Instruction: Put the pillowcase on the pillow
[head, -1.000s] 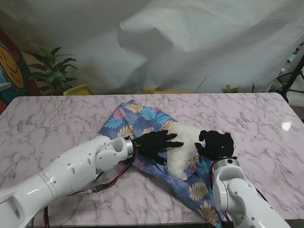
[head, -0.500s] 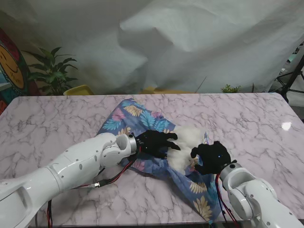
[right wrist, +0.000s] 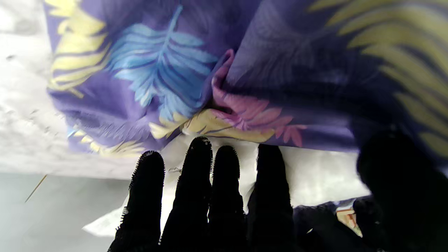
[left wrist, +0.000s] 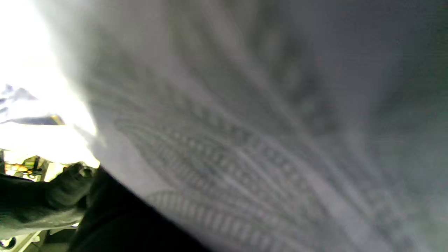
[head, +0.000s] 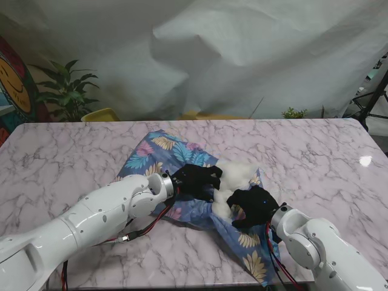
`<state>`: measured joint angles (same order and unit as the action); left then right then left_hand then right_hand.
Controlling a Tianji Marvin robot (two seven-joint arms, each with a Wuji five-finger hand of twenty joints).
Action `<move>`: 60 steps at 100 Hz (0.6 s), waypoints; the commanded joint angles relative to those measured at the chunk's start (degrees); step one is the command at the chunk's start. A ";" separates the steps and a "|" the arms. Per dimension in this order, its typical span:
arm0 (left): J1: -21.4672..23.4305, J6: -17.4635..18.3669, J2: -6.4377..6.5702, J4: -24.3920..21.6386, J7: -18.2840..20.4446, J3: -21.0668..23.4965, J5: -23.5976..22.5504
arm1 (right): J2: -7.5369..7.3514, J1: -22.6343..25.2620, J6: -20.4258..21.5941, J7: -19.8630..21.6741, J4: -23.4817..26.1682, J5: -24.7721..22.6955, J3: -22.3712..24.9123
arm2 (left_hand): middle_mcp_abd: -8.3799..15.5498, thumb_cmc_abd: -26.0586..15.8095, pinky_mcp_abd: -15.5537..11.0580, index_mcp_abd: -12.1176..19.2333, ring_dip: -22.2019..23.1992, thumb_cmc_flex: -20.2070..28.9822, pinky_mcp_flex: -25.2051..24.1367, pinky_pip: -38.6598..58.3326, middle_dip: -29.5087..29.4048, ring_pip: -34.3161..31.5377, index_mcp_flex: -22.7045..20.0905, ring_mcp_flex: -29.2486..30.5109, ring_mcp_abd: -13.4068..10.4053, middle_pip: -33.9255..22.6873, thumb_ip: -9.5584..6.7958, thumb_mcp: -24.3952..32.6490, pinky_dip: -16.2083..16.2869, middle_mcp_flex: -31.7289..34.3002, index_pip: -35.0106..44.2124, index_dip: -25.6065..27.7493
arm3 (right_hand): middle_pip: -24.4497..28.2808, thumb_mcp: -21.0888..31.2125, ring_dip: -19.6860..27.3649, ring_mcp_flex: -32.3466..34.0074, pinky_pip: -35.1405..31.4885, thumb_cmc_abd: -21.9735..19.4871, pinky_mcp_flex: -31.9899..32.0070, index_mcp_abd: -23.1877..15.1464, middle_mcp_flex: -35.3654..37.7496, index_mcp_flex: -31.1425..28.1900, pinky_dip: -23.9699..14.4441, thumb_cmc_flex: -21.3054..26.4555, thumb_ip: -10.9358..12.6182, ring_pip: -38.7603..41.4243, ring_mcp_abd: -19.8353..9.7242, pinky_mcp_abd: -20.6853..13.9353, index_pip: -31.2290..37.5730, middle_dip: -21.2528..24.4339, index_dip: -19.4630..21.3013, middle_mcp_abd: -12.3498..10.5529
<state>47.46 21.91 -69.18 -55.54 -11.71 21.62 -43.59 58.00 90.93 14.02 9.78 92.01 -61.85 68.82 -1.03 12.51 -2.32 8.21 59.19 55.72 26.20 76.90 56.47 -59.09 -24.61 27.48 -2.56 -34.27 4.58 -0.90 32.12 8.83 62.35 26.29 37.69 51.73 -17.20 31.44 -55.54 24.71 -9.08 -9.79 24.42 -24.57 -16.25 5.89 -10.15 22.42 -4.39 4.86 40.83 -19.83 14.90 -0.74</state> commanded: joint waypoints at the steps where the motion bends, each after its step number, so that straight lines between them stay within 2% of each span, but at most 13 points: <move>1: 0.43 -1.13 0.47 0.65 1.41 0.05 0.39 | -0.18 -0.67 0.73 2.35 -0.70 0.62 -0.94 | -0.18 -3.65 -6.73 -6.14 0.95 2.90 2.00 3.07 -0.94 -4.39 -5.03 2.67 -3.64 -1.05 -1.20 2.61 0.80 0.81 10.04 4.92 | 1.97 -7.28 -1.39 -3.52 1.82 -7.09 3.67 -14.52 -2.78 -7.06 1.32 -4.76 1.49 2.31 -0.85 -2.02 2.80 -0.99 1.98 -0.51; 7: 0.31 -1.73 0.46 0.85 1.60 0.02 0.50 | -0.31 -1.47 1.44 4.13 -1.62 3.05 -1.51 | -0.18 -3.76 -6.91 -6.20 0.85 3.01 2.38 3.28 -1.06 -4.49 -4.94 2.85 -3.64 -1.24 -1.20 2.56 0.79 0.87 10.02 5.20 | 3.44 -12.11 -2.84 -6.53 2.63 -15.02 6.94 -17.52 -4.17 -12.90 1.88 -7.93 2.31 4.79 -1.67 -3.04 4.89 -2.03 3.30 -1.50; 16: -0.05 -2.07 0.47 1.32 2.14 -0.34 0.68 | -0.25 -1.69 1.45 4.70 -2.41 5.38 -1.47 | -0.20 -3.86 -7.34 -6.34 0.60 3.19 3.08 3.55 -1.24 -4.60 -4.89 3.11 -3.85 -1.70 -1.24 2.44 0.68 0.91 9.98 5.66 | 4.42 -18.59 -4.35 -7.80 3.42 -21.93 9.13 -19.06 -2.99 -19.94 2.61 -11.06 2.00 7.92 -2.69 -3.86 6.85 -2.60 4.29 -3.13; 24: -0.29 -2.22 0.43 1.83 2.62 -0.68 1.04 | 0.09 -0.93 0.70 3.94 -2.52 7.80 -0.73 | -0.25 -3.94 -7.51 -6.46 0.47 3.33 3.46 3.66 -1.40 -4.65 -4.80 3.12 -3.85 -1.90 -1.28 2.36 0.58 0.90 9.85 5.87 | 4.76 -25.29 -6.08 -8.08 3.75 -27.10 10.40 -18.23 -0.52 -26.59 3.18 -11.71 1.83 11.09 -3.01 -4.48 8.21 -2.91 4.42 -3.88; 29: -0.46 -2.54 0.46 2.00 3.07 -0.94 1.15 | 0.32 -0.25 0.41 3.49 -2.35 9.42 -0.07 | -0.19 -4.04 -7.66 -6.39 0.34 3.31 3.67 3.72 -1.51 -4.67 -4.74 3.35 -3.88 -2.07 -1.29 2.24 0.50 0.94 9.78 6.03 | 4.91 -31.23 -7.02 -8.32 3.85 -31.64 11.12 -17.08 0.77 -29.69 3.54 -11.25 2.10 12.34 -3.32 -4.80 8.48 -3.26 3.76 -4.19; 30: -0.49 -2.61 0.47 2.02 3.19 -0.97 1.19 | 0.36 -0.11 0.37 3.45 -2.30 9.78 0.06 | -0.21 -4.02 -7.68 -6.38 0.31 3.35 3.72 3.74 -1.52 -4.66 -4.74 3.39 -3.89 -2.11 -1.30 2.23 0.49 0.95 9.76 6.05 | 4.83 -37.52 -7.54 -8.39 3.88 -33.62 11.26 -16.80 0.91 -30.03 3.59 -7.54 2.83 12.39 -3.35 -4.84 8.66 -3.57 3.25 -4.14; 31: -0.51 -2.69 0.48 2.04 3.32 -1.01 1.24 | 0.39 0.03 0.33 3.41 -2.25 10.16 0.18 | -0.20 -4.06 -7.69 -6.38 0.29 3.36 3.76 3.77 -1.54 -4.66 -4.74 3.42 -3.89 -2.17 -1.31 2.22 0.48 0.96 9.75 6.08 | 4.82 -40.79 -7.82 -8.41 3.91 -34.90 11.39 -16.61 1.04 -30.29 3.62 -5.84 3.17 12.47 -3.38 -4.87 8.76 -3.73 2.99 -4.09; 32: -0.53 -2.76 0.48 2.07 3.43 -1.04 1.30 | 0.43 0.16 0.32 3.38 -2.21 10.53 0.28 | -0.21 -4.09 -7.70 -6.38 0.26 3.38 3.83 3.80 -1.56 -4.67 -4.75 3.49 -3.89 -2.23 -1.33 2.20 0.47 0.97 9.73 6.11 | 4.94 -47.63 -8.03 -8.59 4.08 -37.45 11.55 -16.04 1.14 -30.61 3.29 -1.74 3.80 12.94 -3.32 -4.88 8.56 -3.76 2.76 -4.09; 33: -0.56 -2.83 0.48 2.10 3.54 -1.07 1.35 | 0.47 0.27 0.33 3.35 -2.18 10.89 0.38 | -0.20 -4.11 -7.72 -6.37 0.22 3.38 3.90 3.84 -1.57 -4.68 -4.75 3.53 -3.89 -2.31 -1.33 2.17 0.45 1.01 9.71 6.13 | 5.03 -50.98 -8.15 -8.65 4.17 -39.19 11.65 -15.58 1.25 -30.75 3.12 0.23 4.15 13.20 -3.25 -4.88 8.46 -3.79 2.65 -4.07; 35: -0.61 -2.96 0.47 2.19 3.75 -1.13 1.49 | 0.52 0.47 0.41 3.32 -2.15 11.65 0.54 | -0.22 -4.09 -7.73 -6.37 0.17 3.44 3.97 3.87 -1.58 -4.70 -4.76 3.62 -3.89 -2.48 -1.36 2.14 0.42 1.02 9.67 6.18 | 5.11 -53.73 -8.29 -8.76 4.38 -40.77 11.98 -14.70 1.30 -30.77 3.05 1.38 4.38 13.46 -3.13 -4.90 8.28 -3.85 2.51 -3.82; 42: -0.78 -3.46 0.41 2.47 4.41 -1.30 1.98 | 0.58 0.89 1.09 3.88 -2.16 14.09 0.85 | -0.25 -4.24 -7.81 -6.43 0.02 3.51 4.08 3.91 -1.67 -4.66 -4.78 3.63 -3.90 -2.75 -1.41 2.06 0.33 0.96 9.60 6.28 | 4.88 -54.94 -8.76 -9.78 5.06 -45.26 12.51 -11.32 0.66 -28.61 3.00 0.24 4.87 13.60 -2.66 -4.44 6.03 -4.11 1.53 -3.02; 48: -0.84 -4.02 0.46 2.49 5.15 -1.28 2.38 | 0.44 1.07 1.39 5.64 -2.20 16.05 0.85 | -0.30 -4.23 -7.89 -6.65 -0.12 3.63 4.32 3.96 -1.82 -4.69 -4.76 3.69 -3.87 -2.89 -1.45 1.94 0.23 0.90 9.54 6.40 | 4.61 -54.88 -9.54 -10.21 6.29 -48.20 12.44 -10.11 0.30 -26.14 2.62 -0.86 5.46 13.80 -2.10 -4.09 4.62 -4.84 1.14 -2.34; 60: -0.90 -5.02 0.79 2.19 6.40 -1.04 2.64 | 0.07 1.33 0.55 8.94 -2.39 18.90 0.49 | -0.36 -4.46 -7.98 -6.77 -0.34 3.78 4.65 4.07 -2.08 -4.79 -4.76 3.88 -3.89 -3.17 -1.53 1.79 0.07 0.93 9.43 6.58 | 5.38 -54.71 -12.96 -11.09 9.18 -50.70 12.46 -7.85 -0.37 -23.33 0.24 -1.67 5.82 16.81 -0.89 -3.64 3.12 -8.45 0.96 -1.06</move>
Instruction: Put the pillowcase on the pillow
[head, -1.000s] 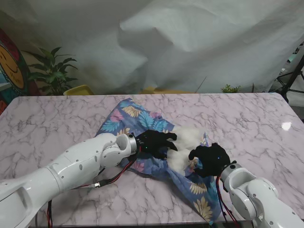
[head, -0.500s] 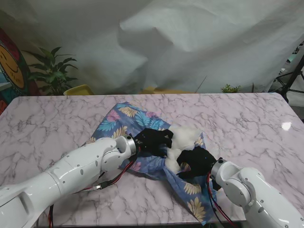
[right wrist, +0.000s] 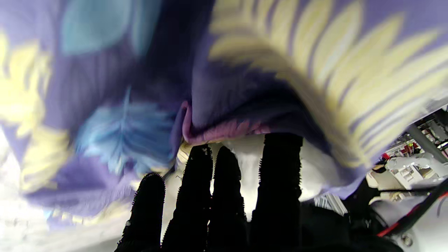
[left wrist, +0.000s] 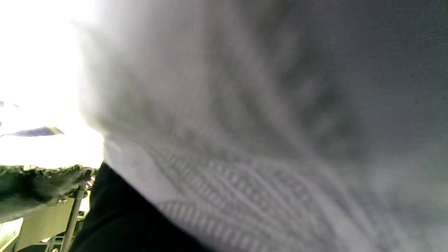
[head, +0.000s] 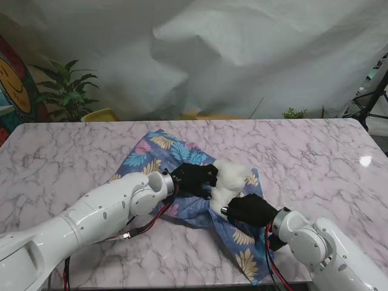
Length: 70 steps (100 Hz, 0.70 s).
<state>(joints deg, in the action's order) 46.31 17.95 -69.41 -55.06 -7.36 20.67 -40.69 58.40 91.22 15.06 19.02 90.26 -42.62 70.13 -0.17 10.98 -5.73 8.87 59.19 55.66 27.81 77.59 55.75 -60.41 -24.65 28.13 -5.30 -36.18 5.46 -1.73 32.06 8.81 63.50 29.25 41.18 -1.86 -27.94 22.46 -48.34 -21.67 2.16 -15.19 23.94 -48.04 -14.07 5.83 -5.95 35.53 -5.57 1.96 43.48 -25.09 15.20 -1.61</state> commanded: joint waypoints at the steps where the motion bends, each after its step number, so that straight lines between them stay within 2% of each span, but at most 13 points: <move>1: 0.25 -1.14 1.05 1.68 2.13 -0.07 -0.24 | -0.33 1.05 -0.57 -0.20 -0.71 -0.17 -0.87 | -1.25 -2.90 -4.56 -7.42 -0.36 3.88 3.05 3.38 -1.38 -3.49 -4.72 3.27 -1.13 -1.29 -2.42 2.60 0.11 0.97 8.27 3.63 | 1.98 -1.12 -2.42 -2.10 2.05 -4.31 1.13 -2.37 0.09 0.33 -2.10 -1.60 1.63 3.94 0.43 -0.67 0.36 -3.41 0.63 -0.12; 19: 0.30 -2.58 1.52 1.13 3.55 0.48 -0.09 | -0.14 0.49 -0.65 -0.69 -2.90 2.69 -2.42 | -1.32 -3.21 -4.68 -7.77 -0.69 4.11 3.46 3.47 -1.77 -3.49 -4.56 3.33 -1.03 -1.45 -2.49 2.34 -0.10 0.91 8.15 3.88 | 8.66 -0.84 -10.04 -1.38 2.66 -2.59 -0.79 -2.24 1.28 0.31 -7.43 0.31 1.80 15.45 1.81 0.24 1.08 -12.31 1.29 1.20; 26: 0.37 -2.95 1.65 0.88 4.04 0.66 0.02 | 0.19 -0.47 0.79 -2.40 -4.87 4.57 -3.50 | -1.43 -3.28 -4.76 -7.79 -0.83 4.15 3.61 3.51 -1.96 -3.50 -4.55 3.37 -1.02 -1.44 -2.50 2.20 -0.19 0.92 8.09 3.96 | 9.86 -0.77 -11.08 1.23 2.18 -2.61 -1.73 -3.33 4.99 -7.98 -8.68 0.81 1.84 17.50 1.19 -0.13 5.85 -13.88 2.74 -0.01; 31: 0.41 -2.94 1.72 0.78 4.19 0.75 0.05 | 0.35 -1.26 1.92 -2.90 -6.08 6.19 -4.05 | -1.43 -3.30 -4.77 -7.79 -0.92 4.22 3.66 3.53 -2.09 -3.52 -4.54 3.41 -0.98 -1.45 -2.53 2.12 -0.25 0.94 8.06 4.02 | 8.10 -0.62 -9.26 3.88 2.11 -2.36 -2.16 -4.65 9.06 -17.55 -9.23 1.98 1.99 14.22 -1.31 -0.99 14.35 -13.24 5.60 -3.15; 35: 0.46 -2.87 1.78 0.68 4.31 0.82 0.06 | 0.49 -1.79 2.89 -3.28 -7.01 7.48 -4.24 | -1.44 -3.35 -4.76 -7.76 -1.00 4.29 3.68 3.54 -2.20 -3.55 -4.43 3.51 -1.00 -1.50 -2.56 2.06 -0.30 0.99 7.99 4.06 | 6.34 -0.37 -4.79 7.23 2.10 -1.44 -3.03 -6.63 14.71 -23.47 -9.15 3.79 2.17 6.51 -3.35 -1.11 23.25 -11.41 11.10 -5.02; 39: 0.51 -2.70 1.80 0.69 4.37 0.84 0.13 | 0.81 -2.15 3.81 -4.66 -7.93 8.35 -4.25 | -1.44 -3.40 -4.69 -7.73 -1.06 4.29 3.72 3.59 -2.28 -3.55 -4.40 3.52 -0.93 -1.57 -2.56 1.98 -0.32 1.03 7.97 4.12 | 3.95 -0.43 1.01 16.06 0.72 0.05 -6.51 -7.96 26.60 -26.51 -8.08 6.98 2.42 -1.29 -3.03 -0.55 29.57 -6.95 24.77 -3.93; 42: 0.50 -2.42 1.78 0.82 4.31 0.75 0.15 | 1.07 -2.36 4.45 -5.78 -8.46 8.86 -4.12 | -1.41 -3.42 -4.63 -7.73 -1.11 4.29 3.68 3.59 -2.34 -3.55 -4.39 3.52 -0.90 -1.63 -2.56 1.93 -0.34 1.09 7.95 4.15 | 1.57 0.00 3.08 24.78 -1.12 1.54 -10.25 -8.04 36.95 -27.20 -7.68 8.94 2.64 -3.62 -0.83 0.37 34.49 -4.17 30.94 -3.23; 47: 0.50 -1.86 1.68 1.14 4.16 0.58 0.31 | 1.33 -2.36 4.30 -6.36 -8.30 9.60 -3.68 | -1.30 -3.54 -4.56 -7.73 -1.20 4.32 3.67 3.61 -2.57 -3.57 -4.40 3.52 -0.89 -1.71 -2.60 1.82 -0.40 1.13 7.91 4.21 | -1.18 0.05 4.64 36.60 -4.95 3.57 -15.59 -7.41 49.12 -27.75 -6.39 10.32 2.86 -5.87 2.36 1.30 37.76 -1.44 36.34 -2.29; 51: 0.47 -1.39 1.52 1.56 4.06 0.37 0.62 | 1.29 -2.15 3.50 -5.92 -7.43 9.47 -3.06 | -1.30 -3.55 -4.54 -7.73 -1.28 4.40 3.66 3.62 -2.78 -3.54 -4.41 3.55 -0.80 -1.69 -2.63 1.77 -0.43 1.14 7.89 4.24 | -1.22 0.15 4.04 43.94 -8.68 4.11 -19.22 -7.06 55.38 -28.02 -5.44 10.27 2.96 -4.35 4.71 1.62 38.42 -0.92 38.23 -1.38; 56: 0.30 -0.81 1.29 2.16 3.90 -0.14 0.89 | 1.10 -1.80 2.23 -5.52 -5.89 7.54 -2.08 | -1.30 -3.64 -4.46 -7.73 -1.41 4.37 3.59 3.59 -3.05 -3.46 -4.41 3.58 -0.70 -1.63 -2.64 1.65 -0.49 1.13 7.86 4.28 | 1.98 0.32 1.94 51.82 -13.17 4.71 -24.87 -6.96 59.38 -28.13 -5.71 10.24 3.07 0.76 6.08 2.63 37.96 -2.72 38.09 -1.10; 62: -0.05 0.06 0.97 2.99 3.82 -0.96 1.26 | 0.81 -1.36 0.51 -4.83 -3.74 4.13 -0.85 | -1.29 -3.80 -4.33 -7.52 -2.02 4.48 3.59 3.58 -4.29 -3.10 -4.38 3.64 -0.55 -1.54 -2.73 1.31 -0.72 1.19 7.68 4.52 | 7.71 0.68 -5.31 53.07 -19.78 5.31 -34.88 -7.36 59.68 -27.97 -5.19 9.84 3.13 21.61 6.85 6.51 36.73 -5.56 36.42 -0.56; 65: -0.22 0.55 0.76 3.49 3.77 -1.36 1.52 | 0.69 -1.13 -0.21 -4.01 -2.86 3.51 -0.29 | -1.25 -3.74 -4.29 -7.51 -2.10 4.52 3.51 3.53 -4.48 -3.04 -4.38 3.58 -0.48 -1.48 -2.74 1.28 -0.77 1.15 7.66 4.55 | 7.38 0.68 -7.32 53.15 -22.90 5.44 -39.11 -7.76 59.56 -27.70 -4.88 9.45 3.07 30.05 5.98 7.58 35.21 -5.41 35.50 -0.24; 70: -0.50 1.28 0.43 4.23 3.60 -2.01 1.84 | 0.49 -0.95 -1.06 -2.90 -1.62 2.30 0.52 | -1.21 -3.76 -4.08 -7.39 -2.28 4.44 3.43 3.36 -4.94 -2.92 -4.31 3.58 -0.40 -1.26 -2.74 1.22 -0.89 1.19 7.66 4.67 | 5.42 0.61 -11.34 53.32 -28.94 5.76 -47.06 -8.70 59.05 -24.13 -5.34 8.66 2.99 41.34 0.75 5.50 33.41 -5.47 36.02 -0.59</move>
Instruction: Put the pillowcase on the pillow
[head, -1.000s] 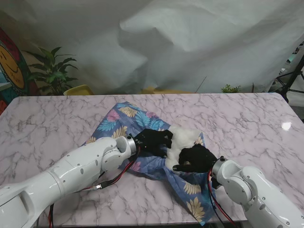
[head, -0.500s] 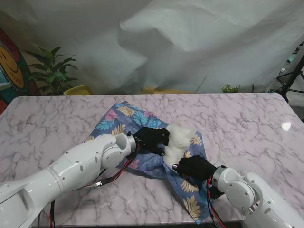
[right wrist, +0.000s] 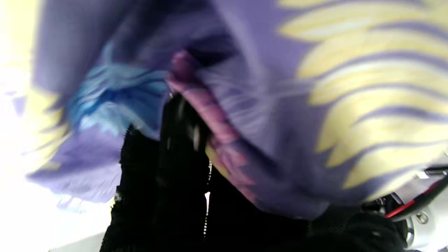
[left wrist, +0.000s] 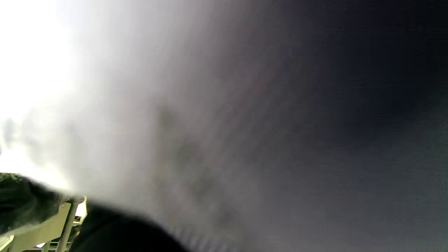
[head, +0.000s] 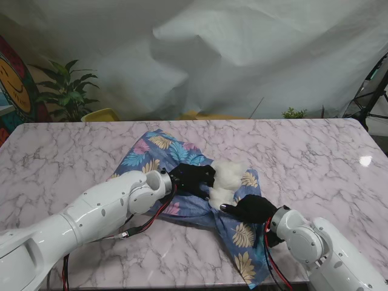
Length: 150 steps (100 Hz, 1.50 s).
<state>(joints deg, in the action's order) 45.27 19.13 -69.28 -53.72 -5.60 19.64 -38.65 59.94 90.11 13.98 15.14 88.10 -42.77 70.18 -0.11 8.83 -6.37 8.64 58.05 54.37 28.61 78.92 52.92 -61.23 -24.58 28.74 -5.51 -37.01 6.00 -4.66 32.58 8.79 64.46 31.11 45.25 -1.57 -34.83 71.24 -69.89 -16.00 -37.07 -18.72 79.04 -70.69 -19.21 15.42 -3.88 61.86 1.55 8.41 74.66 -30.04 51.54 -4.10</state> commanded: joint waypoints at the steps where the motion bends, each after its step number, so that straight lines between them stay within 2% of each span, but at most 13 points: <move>1: 0.50 0.22 0.25 3.00 1.83 -1.10 -0.14 | -1.11 0.19 -0.19 1.29 0.84 2.12 0.63 | -1.26 -1.67 -3.42 -7.15 -1.17 5.73 2.63 2.02 -2.19 -2.08 -4.37 2.96 -0.18 -0.40 -3.28 4.16 -1.42 1.21 6.70 2.82 | 1.19 0.32 -4.93 4.56 -8.32 0.12 -8.92 -5.21 3.71 -0.90 -0.19 -1.09 0.90 16.35 -6.99 -1.38 2.05 -0.69 -0.14 1.84; 15: 0.36 1.58 -0.29 4.04 1.68 -1.93 0.60 | -1.71 0.43 -1.48 3.22 4.06 -5.54 2.42 | -1.20 -1.73 -3.25 -7.41 -1.35 5.79 2.53 1.87 -2.74 -2.00 -4.36 2.95 -0.12 -0.25 -3.30 4.16 -1.53 1.32 6.63 2.91 | -2.10 0.41 -10.15 4.63 -19.80 0.14 -21.11 -5.18 -2.58 9.22 0.74 -3.18 0.93 26.31 -13.63 -5.70 -6.13 -2.06 -3.54 1.75; 31: 0.43 3.07 -0.66 4.82 1.49 -2.43 1.17 | -2.43 -0.08 -3.11 7.85 7.68 -13.17 3.25 | -1.07 -1.74 -2.55 -7.34 -1.71 5.77 2.21 1.33 -3.41 -1.68 -4.31 3.00 0.07 -0.33 -3.29 4.11 -1.78 1.44 6.57 3.10 | -4.50 0.46 -13.00 4.75 -22.54 -0.98 -26.94 -0.07 -2.77 19.50 0.72 -4.70 1.15 28.23 -17.42 -6.63 -24.91 1.35 -21.08 0.63; 41: 0.57 3.49 -0.81 5.02 1.36 -2.48 1.43 | -2.63 -1.71 -2.44 9.04 7.08 -12.65 2.61 | -1.01 -1.72 -2.36 -7.38 -1.93 5.76 2.29 1.31 -3.69 -1.52 -4.29 3.19 0.23 -0.56 -3.29 4.09 -1.80 1.48 6.55 3.21 | 3.02 0.61 -18.07 4.74 -25.52 -1.47 -27.95 2.01 3.80 16.71 -2.84 -4.49 1.33 35.07 -19.79 -10.74 -24.88 -1.57 -29.46 -1.42; 51: 0.75 3.62 -0.85 5.04 1.02 -2.41 1.36 | -2.74 -3.46 -0.87 9.22 5.42 -10.62 1.23 | -0.99 -1.79 -2.21 -7.15 -2.09 5.70 2.11 1.22 -4.01 -1.39 -4.24 3.21 0.29 -0.63 -3.28 4.07 -1.82 1.48 6.52 3.33 | 25.93 0.61 -21.69 4.73 -24.48 -0.90 -27.84 -0.60 4.07 5.62 -3.67 -4.10 1.45 38.56 -20.93 -12.38 -20.17 -13.36 -29.79 -6.49; 66: 0.85 3.74 -1.00 5.51 0.62 -2.28 1.51 | -2.75 -3.39 -1.96 11.29 5.50 -3.36 0.49 | -0.99 -1.89 -2.10 -6.98 -2.32 5.69 2.25 1.30 -4.43 -1.29 -4.10 3.36 0.44 -0.76 -3.27 4.07 -1.78 1.47 6.32 3.40 | 21.08 0.85 -17.89 4.83 -13.77 9.27 -12.55 -7.04 3.81 -2.04 -3.80 -2.63 0.97 30.90 -18.42 -6.70 -15.92 -17.08 -27.11 -8.59; 81: 0.95 3.47 -0.94 5.57 0.72 -1.93 1.70 | -3.18 -2.20 -3.42 14.77 8.22 -2.99 1.40 | -1.07 -1.90 -2.21 -6.83 -2.54 5.73 2.33 1.40 -4.74 -1.24 -4.16 3.39 0.56 -0.83 -3.27 4.07 -1.75 1.44 6.27 3.53 | 15.13 3.66 -11.29 4.72 -1.62 17.20 6.26 -14.59 -4.28 -3.15 -7.35 -0.22 1.16 13.56 -12.42 0.10 -3.71 -26.14 -7.79 -8.73; 84: 0.97 3.48 -0.97 5.64 0.71 -1.91 1.77 | -3.17 -2.02 -3.38 14.85 8.28 -2.01 1.53 | -1.07 -1.92 -2.22 -6.82 -2.58 5.69 2.32 1.43 -4.79 -1.24 -4.12 3.36 0.58 -0.85 -3.26 4.05 -1.73 1.44 6.21 3.52 | 9.13 22.44 -9.97 -1.69 3.26 23.29 11.70 -12.11 -14.13 -4.15 -7.98 -8.41 -0.74 1.69 -10.09 2.26 1.21 -23.40 -2.77 -6.35; 89: 0.95 3.52 -0.97 5.64 0.65 -1.97 1.72 | -3.26 -1.91 -3.94 15.79 8.46 0.04 1.50 | -1.08 -1.92 -2.32 -6.73 -2.63 5.62 2.32 1.48 -4.89 -1.29 -4.18 3.39 0.62 -0.89 -3.24 4.01 -1.71 1.43 6.22 3.57 | 6.86 29.73 -12.51 -14.26 10.30 26.54 21.43 -9.53 -25.51 -4.76 -7.77 -8.82 -1.66 -6.41 -7.63 2.39 5.46 -19.82 -1.50 -3.93; 99: 1.06 3.50 -0.90 5.47 0.62 -1.86 1.64 | -2.79 -2.25 0.55 11.10 5.46 1.40 1.26 | -1.10 -1.97 -2.37 -6.50 -2.75 5.53 2.07 1.50 -5.07 -1.23 -4.17 3.17 0.63 -0.89 -3.23 3.99 -1.69 1.39 6.13 3.59 | 1.57 46.58 -3.96 -21.11 13.90 33.80 23.54 -12.68 -30.20 -4.80 -8.82 -10.08 -3.09 -21.85 -9.91 0.84 10.28 -10.31 5.42 -5.85; 117: 1.20 3.41 -0.66 5.08 1.03 -1.62 1.69 | -1.13 -3.86 8.70 -0.04 -2.32 4.69 -1.03 | -1.18 -1.98 -2.27 -6.38 -3.18 5.40 1.85 1.60 -6.30 -0.82 -4.25 2.90 0.89 0.46 -3.24 3.99 -1.58 1.44 6.04 3.68 | -11.12 48.10 13.12 -27.40 15.49 38.84 27.91 -13.11 -27.78 -5.17 -1.09 -5.99 -2.39 -40.59 -10.24 -7.77 12.67 6.19 10.08 -5.95; 137: 1.27 3.56 -0.52 4.87 1.46 -1.54 1.85 | 2.11 -5.03 16.15 -14.10 -10.11 10.44 -3.75 | -1.22 -2.02 -2.29 -6.38 -3.50 5.34 1.81 1.62 -6.97 -0.41 -4.26 2.77 1.20 1.13 -3.24 3.99 -1.54 1.51 6.01 3.72 | -12.16 54.48 16.36 -21.71 11.41 40.72 25.50 -7.17 -19.09 -5.77 0.72 -3.50 -1.96 -40.57 -6.72 -10.90 13.49 10.49 8.04 -2.12; 150: 1.24 3.69 -0.43 4.72 1.89 -1.54 2.03 | 2.28 -4.47 16.07 -8.14 -9.54 23.63 -4.17 | -1.20 -2.07 -2.32 -6.48 -3.59 5.45 1.78 1.60 -7.18 -0.35 -4.24 2.79 1.21 1.24 -3.27 4.06 -1.53 1.59 5.97 3.72 | -7.78 58.25 12.62 -1.56 8.26 39.16 10.39 -2.62 -2.00 -5.86 1.28 -4.09 -3.63 -32.09 -1.26 -4.58 10.72 6.52 4.87 0.58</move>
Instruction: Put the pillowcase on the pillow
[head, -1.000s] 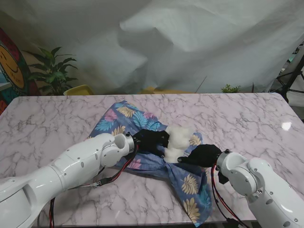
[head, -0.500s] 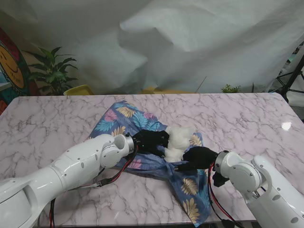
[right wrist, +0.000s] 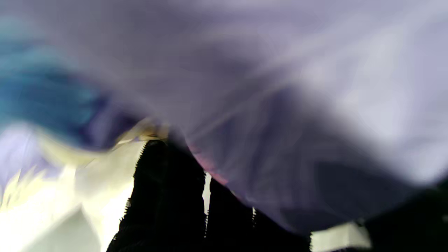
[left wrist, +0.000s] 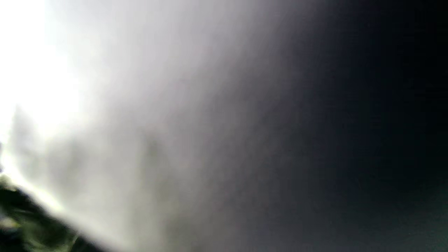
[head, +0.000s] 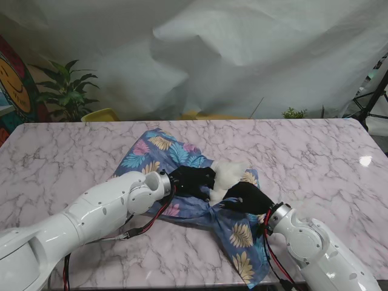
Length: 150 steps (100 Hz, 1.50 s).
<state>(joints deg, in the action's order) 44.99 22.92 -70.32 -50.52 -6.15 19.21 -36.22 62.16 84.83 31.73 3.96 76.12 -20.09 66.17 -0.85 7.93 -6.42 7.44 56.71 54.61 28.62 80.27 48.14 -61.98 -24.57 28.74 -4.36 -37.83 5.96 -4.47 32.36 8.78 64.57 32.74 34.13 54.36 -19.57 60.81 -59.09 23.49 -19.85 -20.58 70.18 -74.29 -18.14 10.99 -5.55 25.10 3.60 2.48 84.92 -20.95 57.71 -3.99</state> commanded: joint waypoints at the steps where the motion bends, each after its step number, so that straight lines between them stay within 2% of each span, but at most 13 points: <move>1: 1.52 -0.10 0.61 1.51 2.48 -1.10 -0.39 | 0.04 0.85 -1.80 3.53 2.52 1.54 -0.15 | -0.46 -1.17 -2.27 -5.32 -2.25 5.19 1.77 0.25 -2.41 0.40 -4.26 2.79 0.07 2.05 -3.22 3.86 -1.32 1.61 5.85 2.08 | 3.91 2.49 -3.27 10.28 -2.75 -0.42 -8.15 -0.74 7.79 -2.25 0.45 0.21 -2.04 5.73 -3.39 1.61 0.22 -3.28 -1.44 0.37; 6: 1.51 -0.09 0.60 1.53 2.56 -1.10 -0.31 | -0.20 1.13 -2.71 6.26 3.18 4.55 0.08 | -0.43 -1.19 -2.27 -5.52 -2.27 5.22 1.77 0.24 -2.48 0.40 -4.23 2.80 0.07 2.03 -3.22 3.87 -1.32 1.65 5.83 2.08 | 6.53 3.14 -9.27 14.50 -4.84 -0.93 -16.01 -0.51 10.77 -1.30 2.13 -0.60 -2.55 16.79 -3.69 3.09 -1.07 -7.00 -1.76 0.43; 14: 1.48 -0.01 0.51 1.69 2.55 -1.14 -0.18 | -0.75 2.04 -6.81 11.20 5.30 8.86 1.10 | -0.49 -1.16 -2.05 -5.56 -2.33 5.30 1.61 0.10 -2.56 0.45 -4.20 2.79 0.15 1.95 -3.22 3.87 -1.35 1.68 5.84 2.13 | 9.15 3.44 -16.72 14.77 -15.89 -2.03 -31.16 0.92 8.47 2.91 7.03 -0.92 -3.20 37.61 -4.14 10.62 -2.38 -12.61 -1.03 2.68; 18: 1.46 0.06 0.48 1.75 2.55 -1.18 -0.13 | -1.04 2.49 -8.96 13.20 6.37 10.06 1.84 | -0.47 -1.15 -1.93 -5.59 -2.37 5.31 1.56 0.03 -2.58 0.50 -4.22 2.80 0.18 1.85 -3.21 3.86 -1.37 1.72 5.86 2.17 | 10.44 3.06 -20.69 14.70 -22.40 -2.75 -39.03 1.60 7.06 4.30 6.06 -0.75 -3.21 46.79 -4.19 13.26 -2.90 -13.49 -1.05 3.95; 25: 1.45 0.22 0.41 1.87 2.57 -1.23 0.00 | -1.40 2.75 -10.49 14.59 7.25 9.45 2.91 | -0.41 -1.17 -1.33 -5.63 -2.44 5.32 1.16 -0.35 -2.61 0.55 -4.19 2.82 0.22 1.54 -3.21 3.85 -1.48 1.78 5.81 2.17 | 11.36 2.34 -25.24 14.76 -34.21 -3.90 -43.20 0.33 6.54 5.83 0.94 -1.44 -3.12 57.62 -6.62 13.97 -4.06 -13.47 -1.25 4.09; 41: 1.46 0.79 0.31 2.14 2.81 -1.27 0.47 | -2.98 3.14 -14.62 18.73 11.03 1.19 5.35 | -0.19 -1.07 0.71 -5.57 -2.69 5.37 0.22 -2.07 -2.96 0.71 -4.21 2.88 0.37 0.29 -3.23 3.82 -1.86 1.72 5.73 2.27 | 10.32 -0.13 -29.96 14.96 -46.63 -6.84 -46.34 -2.63 4.70 13.04 -5.71 -3.59 -2.00 67.04 -14.83 5.41 -8.63 -12.09 -2.32 3.83; 57: 1.59 1.42 0.18 2.43 2.75 -1.15 0.86 | -4.17 2.67 -17.11 21.90 13.35 -7.33 5.86 | 0.03 -1.11 1.84 -5.68 -3.10 5.50 -0.47 -2.92 -3.33 1.20 -4.09 3.20 0.85 -0.79 -3.26 3.87 -1.88 2.03 5.69 2.39 | 13.69 -2.40 -38.13 15.23 -60.47 -9.02 -49.66 -2.87 9.14 15.60 -22.17 -5.43 -1.74 74.79 -25.39 -6.40 -13.64 -12.61 -7.85 4.12; 69: 1.78 1.74 0.11 2.54 2.69 -0.94 1.14 | -4.55 2.53 -17.55 21.20 15.16 -18.48 6.18 | -0.06 -1.07 3.28 -5.77 -3.85 5.77 -1.21 -3.63 -5.61 2.08 -4.02 3.74 1.68 0.11 -3.29 3.88 -1.66 5.06 5.61 2.48 | 24.20 -2.52 -43.07 15.25 -60.88 -10.15 -50.44 -2.18 13.14 13.37 -31.01 -6.40 -1.67 75.54 -25.50 -7.80 -15.94 -18.29 -12.24 4.84; 83: 2.05 2.82 -0.15 3.00 2.77 -0.68 2.03 | -3.95 3.03 -16.85 13.81 16.50 -29.44 7.03 | -0.04 -1.04 5.51 -6.44 -6.91 6.51 -1.50 -3.78 -14.18 5.17 -3.59 8.01 4.13 6.18 -3.36 3.88 -0.68 19.16 5.43 3.36 | 38.43 -2.94 -45.03 15.21 -60.88 -11.05 -50.44 -2.86 13.20 7.74 -32.63 -7.19 -1.64 76.11 -24.17 -6.40 -13.41 -23.51 -12.72 6.07; 93: 2.24 4.00 -0.49 3.57 2.42 -0.51 2.64 | -3.39 3.48 -17.18 6.50 17.43 -37.41 7.33 | 2.47 -1.46 6.05 -6.58 -8.95 7.05 -1.12 -3.51 -19.51 7.64 -2.77 11.02 5.41 9.06 -3.34 3.80 -0.47 28.19 5.34 4.77 | 41.12 -3.52 -45.52 15.20 -60.88 -11.65 -50.49 -3.82 13.20 6.23 -33.17 -7.49 -1.67 76.21 -24.34 -6.15 -12.53 -24.27 -12.32 5.04; 115: 2.13 5.45 -0.69 3.80 2.68 -0.93 3.05 | -2.80 1.89 -22.01 -16.32 15.37 -52.03 3.32 | 3.71 -1.55 5.16 -5.67 -9.98 6.98 -1.18 -3.01 -22.30 8.85 -3.00 12.62 5.66 10.21 -3.32 3.73 -0.31 31.72 5.24 5.28 | 43.36 -3.64 -46.38 15.21 -60.89 -12.47 -50.52 -5.40 13.13 4.91 -33.63 -8.64 -1.66 76.20 -24.78 -6.10 -11.97 -24.79 -11.95 3.11; 127: 2.05 6.82 -0.96 4.35 2.66 -1.29 3.41 | -2.83 -0.55 -25.59 -24.12 12.94 -55.15 -0.04 | 3.66 -1.48 5.04 -5.68 -10.01 6.98 -1.64 -2.91 -22.35 8.85 -3.02 12.62 5.60 9.91 -3.33 3.73 -0.22 32.07 5.18 5.35 | 43.82 -3.73 -46.53 15.27 -60.89 -12.94 -50.48 -6.32 13.08 4.99 -33.28 -9.10 -1.64 75.81 -25.92 -6.51 -11.90 -24.93 -11.80 2.20; 150: 2.05 8.91 -1.78 4.95 1.96 -1.25 4.18 | -2.16 -7.09 -25.16 -35.93 5.52 -53.50 -6.81 | 1.48 -2.26 5.95 -5.24 -10.19 7.07 -2.80 -2.72 -22.60 9.17 -1.58 12.72 6.89 9.73 -3.24 3.73 0.18 33.59 4.95 6.17 | 44.89 -3.33 -46.89 15.30 -60.89 -12.87 -50.38 -7.23 13.03 4.52 -32.24 -9.05 -1.43 75.57 -26.83 -6.99 -11.15 -25.36 -11.38 1.23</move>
<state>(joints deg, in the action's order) 45.21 31.07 -71.74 -47.30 -6.11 19.27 -31.69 59.35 79.13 6.37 -32.58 81.56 -72.93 59.40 -0.16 6.25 -0.17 5.20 49.55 57.60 27.27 80.51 24.97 -55.41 -24.59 36.75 2.46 -24.16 5.90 -4.35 32.95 34.30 65.58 36.33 69.33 50.58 -64.44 76.01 -103.44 12.36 -66.46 -24.34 78.28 -68.01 -50.35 4.23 -7.71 96.86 -10.58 0.60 70.62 -44.31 45.00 -8.62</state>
